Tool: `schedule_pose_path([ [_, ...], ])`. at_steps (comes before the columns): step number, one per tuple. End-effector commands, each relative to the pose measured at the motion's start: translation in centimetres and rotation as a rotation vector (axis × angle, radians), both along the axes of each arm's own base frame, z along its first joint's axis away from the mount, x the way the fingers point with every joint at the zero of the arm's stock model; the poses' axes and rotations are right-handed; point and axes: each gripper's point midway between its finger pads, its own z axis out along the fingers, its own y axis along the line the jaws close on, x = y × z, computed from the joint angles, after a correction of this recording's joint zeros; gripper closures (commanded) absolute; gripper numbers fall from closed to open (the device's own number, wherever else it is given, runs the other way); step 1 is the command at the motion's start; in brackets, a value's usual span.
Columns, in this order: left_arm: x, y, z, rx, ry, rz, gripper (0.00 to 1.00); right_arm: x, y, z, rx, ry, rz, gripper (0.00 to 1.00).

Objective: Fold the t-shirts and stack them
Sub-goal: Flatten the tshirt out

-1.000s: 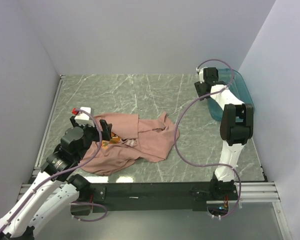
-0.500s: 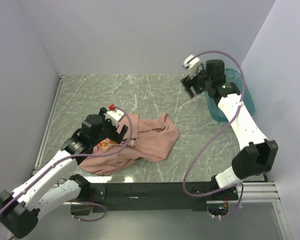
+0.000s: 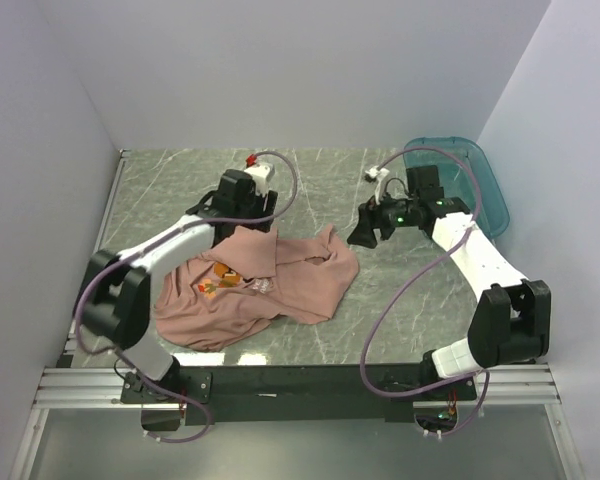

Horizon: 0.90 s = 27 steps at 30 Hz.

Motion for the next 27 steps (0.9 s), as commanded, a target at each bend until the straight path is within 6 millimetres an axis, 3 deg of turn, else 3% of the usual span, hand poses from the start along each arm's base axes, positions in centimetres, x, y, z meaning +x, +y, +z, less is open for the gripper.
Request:
schedule_pose_path([
  [1, 2.0, -0.8, -1.1, -0.113, 0.079, 0.183, 0.33, 1.2, -0.7, 3.0, 0.095, -0.065, -0.049, 0.26],
  [4, 3.1, -1.6, -2.7, -0.166, 0.123, 0.246, 0.34, 1.3, -1.0, 3.0, 0.112, -0.061, -0.061, 0.26],
  [5, 3.7, -2.1, -2.4, -0.189, 0.130, 0.268, 0.34, 1.3, -1.1, 3.0, 0.113, -0.059, -0.064, 0.26],
  [6, 3.5, -2.2, -4.2, -0.163, 0.176, 0.282, 0.35, 1.2, -1.1, 2.9, 0.116, -0.055, -0.065, 0.26],
  [8, 4.2, -2.6, -4.3, -0.151, 0.175, 0.315, 0.35, 1.3, -1.1, 2.7, 0.117, -0.045, -0.063, 0.26],
  [9, 3.8, -2.8, -5.8, -0.113, 0.210, 0.324, 0.36, 1.3, -1.1, 2.6, 0.116, -0.042, -0.062, 0.26],
  [14, 4.3, -3.0, -7.7, -0.049, 0.223, 0.393, 0.42, 1.5, -1.3, 2.0, 0.113, -0.021, -0.065, 0.27],
  [17, 4.2, -3.3, -9.4, -0.005, 0.241, 0.409, 0.51, 1.5, -1.4, 1.8, 0.113, -0.011, -0.069, 0.27],
  [23, 4.2, -2.9, -10.6, 0.055, 0.244, 0.425, 0.61, 1.6, -1.5, 1.6, 0.118, -0.002, -0.071, 0.27],
  [27, 3.9, -3.3, -11.7, 0.071, 0.269, 0.399, 0.73, 1.6, -1.5, 1.4, 0.115, 0.002, -0.071, 0.27],
])
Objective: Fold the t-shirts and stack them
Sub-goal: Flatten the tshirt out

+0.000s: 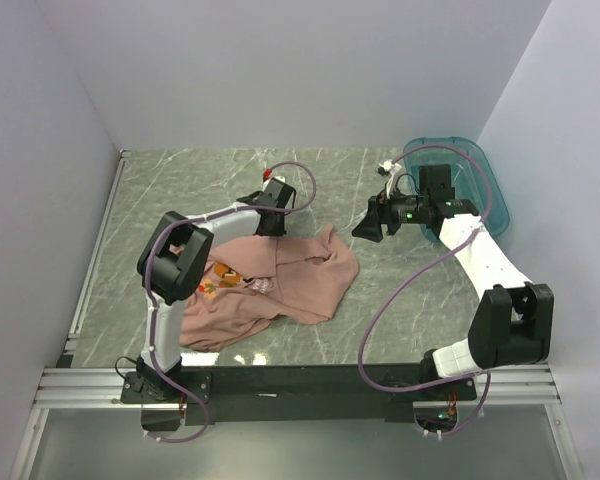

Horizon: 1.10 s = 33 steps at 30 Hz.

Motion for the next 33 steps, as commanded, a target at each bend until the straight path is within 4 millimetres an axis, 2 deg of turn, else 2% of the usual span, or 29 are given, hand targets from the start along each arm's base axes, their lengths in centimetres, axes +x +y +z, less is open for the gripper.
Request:
schedule_pose_path([
  [1, 0.3, -0.4, -0.1, 0.008, 0.001, -0.007, 0.77, 0.3, 0.0, 0.2, 0.017, -0.004, 0.002, 0.27],
  [2, 0.2, -0.6, -0.1, 0.006, 0.001, -0.014, 0.84, 0.3, 0.1, 0.1, 0.016, -0.002, 0.005, 0.27],
  [5, 0.3, -0.7, 0.4, -0.007, -0.011, -0.021, 0.96, 0.2, 0.0, 0.0, 0.014, -0.001, 0.010, 0.27],
  [7, 0.4, -0.6, 1.8, -0.017, -0.043, -0.015, 0.99, 0.1, 0.0, -0.2, 0.009, 0.003, 0.011, 0.27],
  [8, 0.7, -0.5, 3.7, -0.035, -0.082, -0.008, 0.99, 0.2, 0.0, -0.3, 0.005, 0.000, 0.012, 0.27],
  [10, 0.7, -0.2, 5.7, -0.053, -0.127, 0.001, 1.00, 0.1, -0.1, -0.5, 0.000, 0.006, 0.013, 0.27],
  [11, 0.8, 0.0, 8.5, -0.087, -0.178, 0.008, 1.00, 0.1, -0.1, -0.6, -0.003, 0.005, 0.017, 0.27],
  [12, 0.7, 0.3, 9.7, -0.104, -0.201, 0.014, 1.00, 0.0, -0.1, -0.7, -0.004, 0.010, 0.019, 0.27],
  [13, 0.2, 0.9, 10.2, -0.118, -0.207, 0.026, 1.00, 0.0, -0.1, -0.6, -0.004, 0.004, 0.023, 0.27],
  [14, 0.1, 1.4, 13.2, -0.172, -0.262, 0.034, 1.00, -0.1, 0.0, -0.7, -0.006, 0.005, 0.028, 0.28],
  [15, -0.3, 1.9, 14.1, -0.198, -0.274, 0.040, 1.00, -0.1, 0.0, -0.8, -0.007, 0.003, 0.031, 0.28],
  [16, -1.0, 2.5, 13.9, -0.217, -0.265, 0.053, 1.00, -0.2, 0.1, -0.8, -0.010, 0.004, 0.038, 0.28],
  [17, -1.3, 3.4, 16.0, -0.260, -0.304, 0.063, 1.00, -0.4, 0.4, -0.9, -0.015, -0.004, 0.055, 0.28],
  [18, -1.7, 3.9, 16.5, -0.277, -0.311, 0.070, 1.00, -0.5, 0.6, -1.0, -0.019, -0.006, 0.064, 0.28],
  [19, -2.4, 4.6, 16.1, -0.287, -0.302, 0.082, 1.00, -0.7, 0.7, -1.2, -0.025, -0.002, 0.072, 0.28],
  [20, -2.8, 5.4, 17.7, -0.318, -0.332, 0.090, 1.00, -1.0, 1.2, -1.3, -0.031, -0.007, 0.095, 0.28],
  [22, -3.7, 6.6, 17.9, -0.339, -0.334, 0.110, 1.00, -1.4, 1.7, -1.5, -0.043, -0.012, 0.118, 0.28],
  [23, -3.9, 7.7, 19.5, -0.362, -0.373, 0.128, 1.00, -1.5, 1.8, -1.7, -0.051, -0.021, 0.131, 0.28],
  [25, -4.7, 8.7, 20.3, -0.390, -0.388, 0.148, 1.00, -1.9, 2.5, -1.9, -0.065, -0.024, 0.158, 0.28],
  [26, -5.0, 10.1, 22.1, -0.411, -0.434, 0.172, 1.00, -2.1, 2.7, -2.0, -0.073, -0.032, 0.173, 0.28],
  [28, -5.5, 11.4, 23.4, -0.426, -0.466, 0.201, 1.00, -2.6, 3.4, -2.3, -0.090, -0.045, 0.210, 0.28],
  [29, -5.8, 12.8, 24.8, -0.436, -0.505, 0.227, 1.00, -2.7, 3.6, -2.5, -0.099, -0.046, 0.220, 0.28],
  [31, -6.2, 13.9, 26.2, -0.443, -0.537, 0.244, 1.00, -3.2, 4.4, -2.8, -0.118, -0.055, 0.251, 0.28],
  [33, -6.7, 15.5, 27.7, -0.436, -0.579, 0.265, 1.00, -2.9, 4.7, -3.5, -0.161, -0.068, 0.258, 0.28],
])
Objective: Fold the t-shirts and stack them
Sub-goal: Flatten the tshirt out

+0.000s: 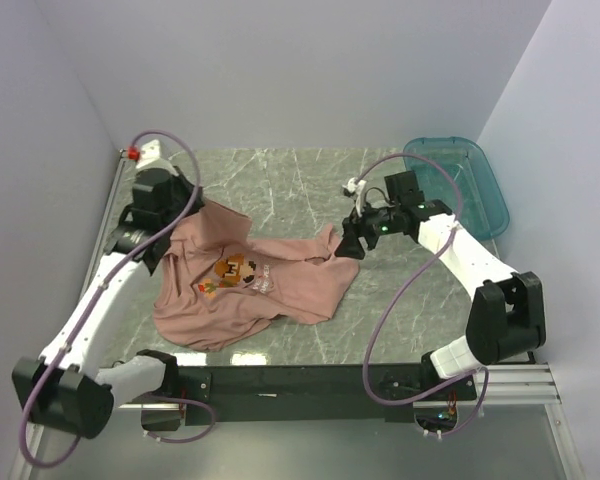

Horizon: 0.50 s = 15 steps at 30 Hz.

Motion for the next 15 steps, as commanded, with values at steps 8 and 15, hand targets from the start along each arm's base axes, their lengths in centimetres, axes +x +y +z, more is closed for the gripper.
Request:
schedule_pose_path([
  [8, -2.8, 5.1, 5.2, 0.014, -0.120, 0.073, 1.00, 4.6, 2.1, -3.0, -0.204, -0.027, -0.022, 0.29],
  [15, -3.8, 7.0, 6.8, 0.054, -0.168, 0.138, 1.00, 9.0, 1.6, -3.2, -0.310, -0.046, -0.044, 0.29],
])
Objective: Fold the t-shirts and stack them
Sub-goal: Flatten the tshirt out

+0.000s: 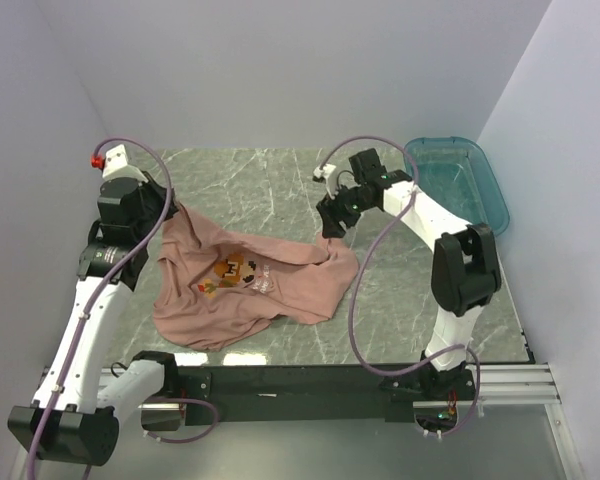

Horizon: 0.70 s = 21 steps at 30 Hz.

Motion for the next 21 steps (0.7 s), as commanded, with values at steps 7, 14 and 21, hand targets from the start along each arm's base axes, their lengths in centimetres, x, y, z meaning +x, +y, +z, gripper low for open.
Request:
schedule_pose_path([
  [7, -1.8, 5.3, 4.9, 0.153, -0.119, 0.227, 1.00, 0.9, -0.9, 0.3, -0.003, 0.054, 0.008, 0.31],
  [14, -1.3, 9.3, 6.8, 0.193, -0.131, 0.375, 1.00, -2.7, 0.6, 1.4, 0.074, 0.094, 0.160, 0.31],
  [21, -0.2, 9.7, 5.5, 0.155, -0.109, 0.338, 1.00, -3.3, 4.0, 0.7, -0.059, -0.071, 0.217, 0.31],
])
